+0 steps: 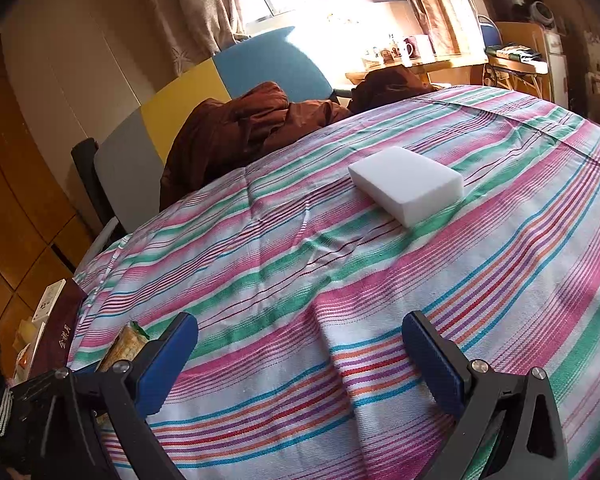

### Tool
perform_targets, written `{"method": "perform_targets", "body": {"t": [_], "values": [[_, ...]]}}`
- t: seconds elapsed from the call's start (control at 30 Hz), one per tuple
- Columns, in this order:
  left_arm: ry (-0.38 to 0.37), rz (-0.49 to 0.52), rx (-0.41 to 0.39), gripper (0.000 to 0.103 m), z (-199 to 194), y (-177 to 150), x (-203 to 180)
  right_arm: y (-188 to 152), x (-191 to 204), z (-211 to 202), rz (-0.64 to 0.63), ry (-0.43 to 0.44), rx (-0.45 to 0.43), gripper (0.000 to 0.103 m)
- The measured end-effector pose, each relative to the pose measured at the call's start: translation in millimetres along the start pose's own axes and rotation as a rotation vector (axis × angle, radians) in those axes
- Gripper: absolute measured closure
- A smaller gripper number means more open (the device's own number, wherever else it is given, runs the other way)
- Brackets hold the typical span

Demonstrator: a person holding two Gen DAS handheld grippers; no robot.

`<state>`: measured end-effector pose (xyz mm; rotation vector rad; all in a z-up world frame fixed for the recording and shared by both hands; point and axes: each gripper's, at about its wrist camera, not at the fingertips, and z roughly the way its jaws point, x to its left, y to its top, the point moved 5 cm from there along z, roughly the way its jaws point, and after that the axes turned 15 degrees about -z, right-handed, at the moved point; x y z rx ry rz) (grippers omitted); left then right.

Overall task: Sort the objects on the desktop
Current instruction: 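Grasp the white sponge block with the right tool while the left tool holds crackers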

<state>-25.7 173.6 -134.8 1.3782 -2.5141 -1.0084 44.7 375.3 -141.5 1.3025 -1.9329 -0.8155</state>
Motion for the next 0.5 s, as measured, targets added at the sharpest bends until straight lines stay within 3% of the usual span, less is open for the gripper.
{"method": "perform_targets", "body": {"t": [0.27, 0.5], "values": [[-0.066, -0.035, -0.029, 0.041, -6, -7, 4, 4, 9, 4, -0.092, -0.024, 0.097, 0.001], [-0.147, -0.103, -0.034, 0.039, -9, -6, 12, 40, -6, -4, -0.194, -0.120, 0.083, 0.002]]}}
